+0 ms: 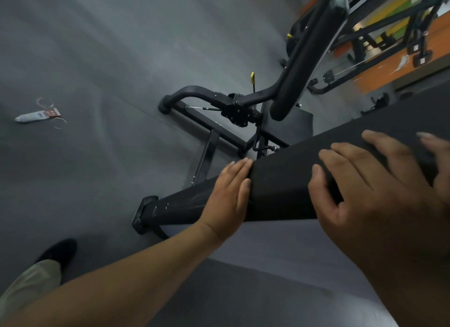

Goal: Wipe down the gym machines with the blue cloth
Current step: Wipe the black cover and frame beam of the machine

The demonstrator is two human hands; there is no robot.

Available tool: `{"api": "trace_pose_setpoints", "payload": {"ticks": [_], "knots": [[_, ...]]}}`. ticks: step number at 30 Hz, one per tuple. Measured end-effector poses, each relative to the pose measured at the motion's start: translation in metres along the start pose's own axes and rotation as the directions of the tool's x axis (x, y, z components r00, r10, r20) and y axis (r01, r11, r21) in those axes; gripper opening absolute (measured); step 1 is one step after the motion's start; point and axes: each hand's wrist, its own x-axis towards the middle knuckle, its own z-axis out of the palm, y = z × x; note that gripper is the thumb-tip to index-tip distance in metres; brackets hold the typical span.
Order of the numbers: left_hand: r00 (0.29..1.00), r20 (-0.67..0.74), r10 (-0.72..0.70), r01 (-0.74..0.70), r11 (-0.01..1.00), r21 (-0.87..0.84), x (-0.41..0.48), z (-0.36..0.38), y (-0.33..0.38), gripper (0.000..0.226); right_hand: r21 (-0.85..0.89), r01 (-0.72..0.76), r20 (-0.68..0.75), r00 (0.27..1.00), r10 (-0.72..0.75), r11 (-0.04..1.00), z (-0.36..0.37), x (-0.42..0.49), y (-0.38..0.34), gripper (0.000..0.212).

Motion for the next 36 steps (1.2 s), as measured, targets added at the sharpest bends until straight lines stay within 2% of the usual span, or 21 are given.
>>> {"api": "trace_pose_setpoints", "payload": {"ticks": [2, 5, 6, 10, 13, 15, 16, 19, 20, 25, 30, 31, 33, 36], "knots": [[1.0, 0.004, -0.012, 0.012, 1.0, -0.022, -0.002, 0.001, 0.019, 0.058, 0.029, -0.012, 0.024, 1.0, 0.012, 1.0, 0.004, -0.002, 0.001, 0.029], [0.992, 0.009, 0.124, -0.124, 0.992, -0.001, -0.011, 0.003, 0.029, 0.055, 0.071, -0.022, 0.062, 0.998, 0.018, 0.997, 0.008, -0.002, 0.003, 0.031], [0.992, 0.014, 0.127, -0.127, 0.992, 0.006, -0.01, 0.003, 0.017, 0.054, 0.066, -0.022, 0.06, 0.998, 0.018, 0.998, 0.007, -0.001, 0.003, 0.03], [0.996, 0.047, -0.074, 0.074, 0.997, 0.007, -0.008, -0.001, -0.015, 0.056, 0.058, -0.001, 0.032, 0.999, 0.0, 0.998, 0.004, -0.001, -0.002, 0.029], [1.0, 0.021, 0.009, -0.009, 1.0, 0.001, -0.013, 0.004, 0.016, 0.059, 0.049, 0.017, 0.039, 0.999, -0.018, 0.999, 0.006, -0.002, -0.009, 0.029], [0.997, 0.012, 0.071, -0.072, 0.997, 0.01, -0.015, 0.006, 0.012, 0.058, 0.029, 0.026, 0.022, 0.999, -0.027, 0.999, 0.008, -0.002, -0.015, 0.027], [0.998, 0.011, 0.064, -0.065, 0.998, 0.024, -0.015, 0.005, 0.0, 0.058, 0.028, 0.027, 0.015, 1.0, -0.027, 0.999, 0.009, -0.002, -0.016, 0.027], [0.992, 0.046, -0.113, 0.112, 0.993, 0.038, -0.012, 0.0, -0.031, 0.062, 0.042, 0.037, 0.011, 0.999, -0.037, 0.998, 0.01, -0.003, -0.017, 0.027], [0.991, 0.049, -0.128, 0.127, 0.992, 0.02, -0.012, 0.0, -0.028, 0.062, 0.046, 0.042, 0.017, 0.999, -0.043, 0.998, 0.011, -0.004, -0.016, 0.028], [0.998, 0.019, 0.06, -0.06, 0.998, 0.014, -0.019, 0.005, 0.006, 0.059, 0.075, 0.032, 0.045, 0.998, -0.036, 0.997, 0.019, -0.006, -0.013, 0.03], [0.984, 0.049, -0.172, 0.171, 0.985, 0.018, -0.016, 0.001, -0.035, 0.066, 0.139, 0.046, 0.055, 0.997, -0.054, 0.989, 0.029, -0.01, -0.009, 0.032], [0.987, 0.045, -0.152, 0.151, 0.988, 0.019, -0.018, 0.001, -0.026, 0.065, 0.155, 0.047, 0.058, 0.997, -0.057, 0.987, 0.032, -0.011, -0.007, 0.033], [1.0, 0.0, -0.011, 0.011, 1.0, -0.005, -0.026, 0.005, 0.007, 0.063, 0.164, 0.047, 0.055, 0.997, -0.057, 0.985, 0.035, -0.012, -0.006, 0.033], [0.982, -0.092, 0.167, -0.172, 0.984, -0.048, -0.036, 0.012, 0.032, 0.06, 0.156, 0.052, 0.025, 0.998, -0.056, 0.986, 0.036, -0.012, -0.005, 0.032]]}}
